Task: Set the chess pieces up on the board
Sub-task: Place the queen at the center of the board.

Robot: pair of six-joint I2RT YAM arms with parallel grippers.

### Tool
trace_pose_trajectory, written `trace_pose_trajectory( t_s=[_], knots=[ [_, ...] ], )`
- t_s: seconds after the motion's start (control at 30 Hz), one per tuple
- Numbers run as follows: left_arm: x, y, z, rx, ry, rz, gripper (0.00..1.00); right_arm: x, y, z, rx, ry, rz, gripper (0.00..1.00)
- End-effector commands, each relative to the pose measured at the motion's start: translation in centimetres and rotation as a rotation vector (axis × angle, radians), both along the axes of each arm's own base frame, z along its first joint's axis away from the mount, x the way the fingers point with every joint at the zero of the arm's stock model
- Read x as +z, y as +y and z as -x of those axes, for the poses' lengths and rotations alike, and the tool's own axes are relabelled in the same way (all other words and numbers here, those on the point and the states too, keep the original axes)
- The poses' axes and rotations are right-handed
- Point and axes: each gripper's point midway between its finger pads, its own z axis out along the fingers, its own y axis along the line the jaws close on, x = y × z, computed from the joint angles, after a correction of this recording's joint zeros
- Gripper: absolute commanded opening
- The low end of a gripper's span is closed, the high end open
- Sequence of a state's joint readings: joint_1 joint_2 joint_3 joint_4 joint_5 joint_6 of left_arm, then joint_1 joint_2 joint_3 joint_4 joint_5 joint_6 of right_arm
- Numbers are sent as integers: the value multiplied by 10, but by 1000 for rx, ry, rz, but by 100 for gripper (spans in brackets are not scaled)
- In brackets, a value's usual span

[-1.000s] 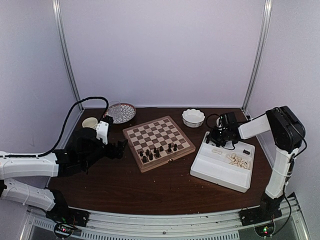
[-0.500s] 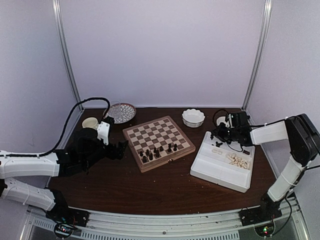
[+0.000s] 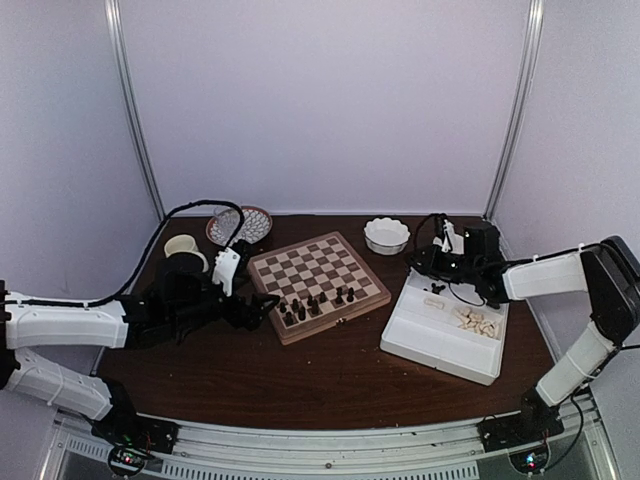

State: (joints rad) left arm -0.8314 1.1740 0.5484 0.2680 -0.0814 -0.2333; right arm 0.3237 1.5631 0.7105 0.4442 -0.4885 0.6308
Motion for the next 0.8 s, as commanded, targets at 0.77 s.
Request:
trace_pose_trajectory(
  t_s=[0.77],
  knots=[
    [31, -55, 31, -328, 38, 153, 88, 11, 140, 120, 647, -335, 368, 18]
  ],
)
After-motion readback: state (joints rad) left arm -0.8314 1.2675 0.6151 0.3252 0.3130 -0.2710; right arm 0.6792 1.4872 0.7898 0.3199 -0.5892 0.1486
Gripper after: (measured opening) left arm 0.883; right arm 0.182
